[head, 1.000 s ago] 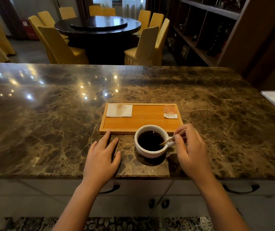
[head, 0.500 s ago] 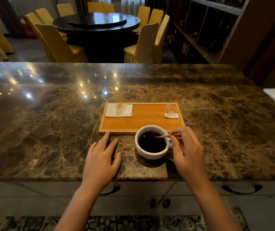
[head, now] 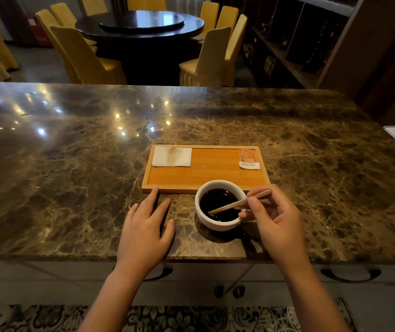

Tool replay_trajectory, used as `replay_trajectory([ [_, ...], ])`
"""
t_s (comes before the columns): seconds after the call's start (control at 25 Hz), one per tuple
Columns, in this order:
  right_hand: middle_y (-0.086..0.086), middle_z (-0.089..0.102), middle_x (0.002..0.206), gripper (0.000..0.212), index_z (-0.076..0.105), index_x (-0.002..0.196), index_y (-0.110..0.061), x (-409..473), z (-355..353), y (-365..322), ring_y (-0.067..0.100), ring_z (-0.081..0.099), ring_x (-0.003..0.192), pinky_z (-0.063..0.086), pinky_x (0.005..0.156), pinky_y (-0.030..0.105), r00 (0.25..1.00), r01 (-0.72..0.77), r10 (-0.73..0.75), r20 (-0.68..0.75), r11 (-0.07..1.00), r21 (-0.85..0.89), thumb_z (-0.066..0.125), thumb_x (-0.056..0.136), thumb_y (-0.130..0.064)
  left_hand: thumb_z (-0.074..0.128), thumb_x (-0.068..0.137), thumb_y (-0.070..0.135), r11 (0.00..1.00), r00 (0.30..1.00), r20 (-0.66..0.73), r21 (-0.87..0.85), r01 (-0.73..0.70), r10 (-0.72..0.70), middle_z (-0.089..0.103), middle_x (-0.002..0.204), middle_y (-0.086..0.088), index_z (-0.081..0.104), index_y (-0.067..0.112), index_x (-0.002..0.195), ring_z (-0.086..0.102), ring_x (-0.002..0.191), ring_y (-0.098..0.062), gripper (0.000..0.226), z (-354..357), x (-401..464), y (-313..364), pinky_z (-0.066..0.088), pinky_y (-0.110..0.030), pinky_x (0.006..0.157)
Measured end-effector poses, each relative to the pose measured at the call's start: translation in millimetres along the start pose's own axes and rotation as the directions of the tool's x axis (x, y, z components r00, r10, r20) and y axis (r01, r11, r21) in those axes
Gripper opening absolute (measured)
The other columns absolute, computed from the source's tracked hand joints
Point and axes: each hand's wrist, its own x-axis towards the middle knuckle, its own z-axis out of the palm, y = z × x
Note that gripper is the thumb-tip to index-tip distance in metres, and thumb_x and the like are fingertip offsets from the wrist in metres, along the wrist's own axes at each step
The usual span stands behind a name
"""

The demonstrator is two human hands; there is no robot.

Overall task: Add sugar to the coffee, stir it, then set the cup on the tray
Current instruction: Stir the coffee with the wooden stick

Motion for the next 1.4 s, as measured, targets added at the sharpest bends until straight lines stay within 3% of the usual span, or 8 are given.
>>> replay_trajectory([
  [0.12,0.004,0.068,0.089,0.008,0.063,0.088,-0.017,-1,7,1,0.01,0.069,0.084,0.057,0.068,0.021,0.999,0.042,-0.042,-0.027,0.999,0.018,0.056,0.086,-0.015,0.048,0.084,0.035,1.0,1.0,-0.002,-0.004,-0.001,0.001,0.032,0.147,-0.008,0.053,0.015,0.126,0.037,0.128,-0.022,0.047,0,0,1,0.021,-0.042,0.105],
  [0.28,0.0,0.058,0.089,0.011,0.059,0.093,-0.008,0,2,1,0.001,0.053,0.084,0.042,0.074,0.007,0.946,0.316,-0.32,0.05,0.877,-0.363,0.05,0.09,-0.014,0.048,0.084,0.035,1.0,1.0,-0.004,-0.012,0.003,-0.003,0.032,0.147,-0.008,0.053,0.016,0.126,0.037,0.128,-0.021,0.047,-2,0,2,0.021,-0.042,0.105],
  [0.44,0.0,0.05,0.092,0.011,0.049,0.094,-0.011,-5,-2,-5,0.002,0.044,0.084,0.038,0.074,0.007,0.919,0.392,-0.362,0.155,0.799,-0.456,0.04,0.087,-0.012,0.048,0.084,0.036,1.0,1.0,0.0,-0.012,0.0,0.0,0.033,0.146,-0.008,0.053,0.016,0.127,0.037,0.128,-0.021,0.047,-2,0,1,0.022,-0.042,0.105],
  [0.6,-0.008,0.05,0.079,0.009,0.048,0.087,-0.018,-10,-2,-8,0.001,0.049,0.074,0.04,0.061,0.007,0.963,0.268,-0.255,0.086,0.879,-0.396,0.039,0.087,-0.02,0.048,0.084,0.035,1.0,1.0,-0.001,-0.007,-0.006,0.006,0.033,0.146,-0.009,0.053,0.016,0.126,0.037,0.128,-0.021,0.047,-1,0,1,0.021,-0.042,0.105],
  [0.76,-0.004,0.064,0.08,0.008,0.06,0.085,-0.021,-11,3,-6,0.012,0.063,0.075,0.053,0.064,0.022,0.999,0.042,-0.043,-0.007,0.993,-0.108,0.055,0.091,-0.019,0.047,0.085,0.036,1.0,1.0,0.002,-0.005,-0.01,0.01,0.032,0.147,-0.008,0.052,0.016,0.127,0.036,0.129,-0.021,0.047,0,0,-1,0.022,-0.043,0.106],
  [0.96,-0.001,0.073,0.085,0.009,0.067,0.086,-0.023,-4,5,-5,0.014,0.071,0.074,0.056,0.061,0.019,0.986,-0.065,0.088,-0.144,0.986,0.156,0.059,0.082,-0.022,0.046,0.085,0.037,1.0,1.0,0.011,-0.003,-0.014,0.014,0.03,0.148,-0.008,0.052,0.016,0.128,0.034,0.13,-0.02,0.047,0,0,-1,0.021,-0.043,0.106],
  [1.12,-0.004,0.074,0.084,0.011,0.067,0.089,-0.022,11,-14,-8,0.014,0.071,0.075,0.056,0.059,0.019,0.974,-0.036,0.065,-0.216,0.99,0.138,0.06,0.082,-0.025,0.046,0.085,0.037,1.0,1.0,0.016,0.001,-0.014,0.014,0.03,0.148,-0.008,0.051,0.016,0.128,0.034,0.13,-0.021,0.048,0,0,-2,0.02,-0.042,0.106],
  [1.4,-0.008,0.07,0.075,0.011,0.065,0.089,-0.018,40,-44,-20,0.009,0.069,0.073,0.056,0.057,0.018,0.973,0.037,-0.059,-0.224,0.994,-0.098,0.057,0.089,-0.011,0.047,0.084,0.037,1.0,1.0,0.008,-0.004,-0.014,0.014,0.031,0.147,-0.008,0.052,0.016,0.127,0.036,0.129,-0.021,0.048,0,0,-1,0.022,-0.043,0.105],
])
